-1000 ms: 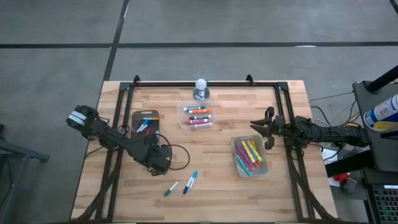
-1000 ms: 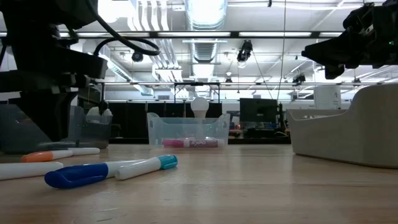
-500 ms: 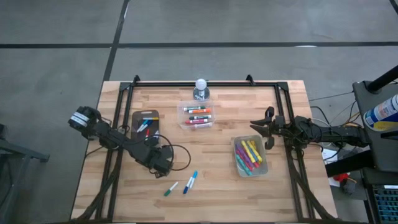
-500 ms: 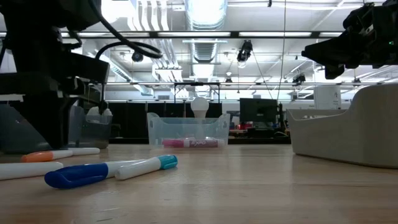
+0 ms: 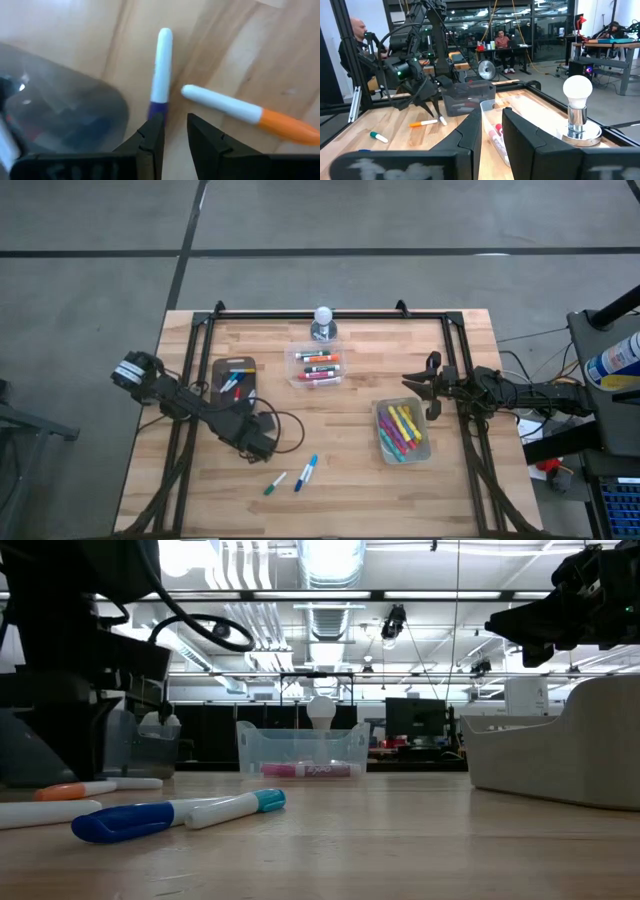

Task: Pick & Place Markers
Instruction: Put the purple mini marker into the transparent black bin

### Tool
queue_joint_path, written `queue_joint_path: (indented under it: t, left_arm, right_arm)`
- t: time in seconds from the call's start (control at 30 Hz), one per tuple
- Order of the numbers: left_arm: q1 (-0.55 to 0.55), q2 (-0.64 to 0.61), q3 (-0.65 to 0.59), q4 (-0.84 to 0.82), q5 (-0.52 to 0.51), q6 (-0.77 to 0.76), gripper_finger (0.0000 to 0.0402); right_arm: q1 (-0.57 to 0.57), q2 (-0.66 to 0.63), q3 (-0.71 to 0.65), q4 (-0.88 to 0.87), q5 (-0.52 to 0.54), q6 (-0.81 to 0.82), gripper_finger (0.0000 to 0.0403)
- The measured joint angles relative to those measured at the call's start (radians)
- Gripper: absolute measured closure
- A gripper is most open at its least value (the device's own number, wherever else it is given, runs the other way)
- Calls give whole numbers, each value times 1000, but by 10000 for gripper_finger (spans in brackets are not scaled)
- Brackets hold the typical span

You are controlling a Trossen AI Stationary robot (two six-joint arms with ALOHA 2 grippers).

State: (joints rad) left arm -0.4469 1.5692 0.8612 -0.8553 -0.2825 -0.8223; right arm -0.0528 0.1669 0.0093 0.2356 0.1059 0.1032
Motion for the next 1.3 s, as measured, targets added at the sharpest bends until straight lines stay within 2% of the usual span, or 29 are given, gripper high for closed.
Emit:
queue_joint_path:
  t: [0.17,0.4,0.6,0.7,0.83,1.17,1.3]
  left_arm:
    - [0,0,0,9,10,45,297]
    - [0,0,-16,10,-40,82,250]
    - [0,0,-18,20,-56,123,248]
    - [0,0,-35,78,-55,146,248]
    - [1,-2,-64,161,-5,162,248]
    - [0,-3,-50,167,77,118,251]
    - [0,-3,-48,173,112,115,269]
  right_arm:
    - [0,0,0,0,0,0,335]
    - [0,0,0,0,0,-1,335]
    - [0,0,0,0,0,0,335]
    - [0,0,0,0,0,-1,335]
    - [0,0,0,0,0,0,335]
    - [0,0,0,0,0,0,335]
    - [0,0,0,0,0,0,335]
